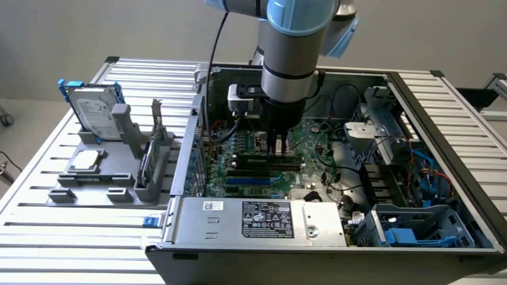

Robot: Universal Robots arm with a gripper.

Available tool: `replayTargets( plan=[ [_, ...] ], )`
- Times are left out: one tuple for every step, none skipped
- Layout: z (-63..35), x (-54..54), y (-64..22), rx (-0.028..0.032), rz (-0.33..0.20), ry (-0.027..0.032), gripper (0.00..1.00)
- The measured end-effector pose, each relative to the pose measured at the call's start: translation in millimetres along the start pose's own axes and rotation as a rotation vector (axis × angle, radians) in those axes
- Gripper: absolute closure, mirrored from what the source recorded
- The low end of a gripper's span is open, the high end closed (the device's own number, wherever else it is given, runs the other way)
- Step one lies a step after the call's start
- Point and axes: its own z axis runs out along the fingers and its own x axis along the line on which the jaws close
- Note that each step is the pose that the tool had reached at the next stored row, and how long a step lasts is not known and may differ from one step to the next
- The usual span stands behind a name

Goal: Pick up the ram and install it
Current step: 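Insert the ram into the slot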

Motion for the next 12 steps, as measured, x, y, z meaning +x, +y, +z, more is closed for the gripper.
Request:
replayTargets(
  plan=[
    [0.0,0.0,0.0,0.0,0.0,-0.0005,0.86],
    [0.0,0.0,0.0,0.0,0.0,-0.001,0.86],
    [0.0,0.0,0.0,-0.0001,0.0,-0.0016,0.86],
    [0.0,0.0,0.0,-0.0001,0.0,-0.0023,0.86],
    [0.0,0.0,0.0,-0.0001,0.0,-0.003,0.86],
    [0.1,0.0,0.0,-0.0001,0.0,-0.0035,0.86],
    [0.0,0.0,0.0,-0.0003,0.0,-0.0041,0.86],
    [0.0,0.0,0.0,-0.0004,0.0,-0.0046,0.86],
    [0.1,0.0,0.0,-0.0006,0.0,-0.0051,0.86],
    [0.1,0.0,0.0,-0.0007,0.0,-0.0056,0.86],
    [0.0,0.0,0.0,-0.0008,0.0,-0.006,0.86],
    [0.0,0.0,0.0,-0.001,0.0,-0.0065,0.86]
  ],
)
